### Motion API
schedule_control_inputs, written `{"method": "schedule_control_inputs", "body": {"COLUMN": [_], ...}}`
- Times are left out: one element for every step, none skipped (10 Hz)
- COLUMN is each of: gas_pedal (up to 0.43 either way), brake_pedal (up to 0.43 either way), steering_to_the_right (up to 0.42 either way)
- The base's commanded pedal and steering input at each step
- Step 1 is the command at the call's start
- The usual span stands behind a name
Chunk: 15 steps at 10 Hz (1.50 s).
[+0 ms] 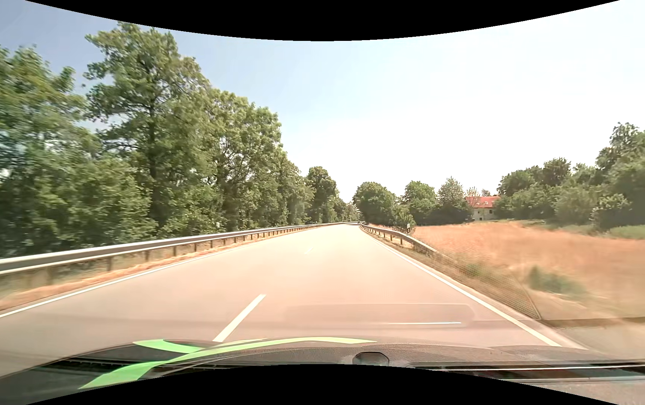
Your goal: Follow the waypoints while adhering to traffic rules and regulations
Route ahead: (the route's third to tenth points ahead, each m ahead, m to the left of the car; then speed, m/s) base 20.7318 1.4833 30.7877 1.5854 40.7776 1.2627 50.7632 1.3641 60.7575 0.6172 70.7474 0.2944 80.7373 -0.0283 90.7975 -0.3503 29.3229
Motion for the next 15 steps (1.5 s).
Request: {"method": "schedule_control_inputs", "body": {"gas_pedal": [0.138,0.138,0.177,0.22,0.248,0.268,0.28,0.28,0.28,0.26,0.22,0.209,0.197,0.189,0.177], "brake_pedal": [0.0,0.0,0.0,0.0,0.0,0.0,0.0,0.0,0.0,0.0,0.0,0.0,0.0,0.0,0.0], "steering_to_the_right": [0.001,0.001,0.001,0.001,0.001,0.001,0.001,0.002,0.001,0.002,0.002,0.002,0.001,0.001,0.001]}}
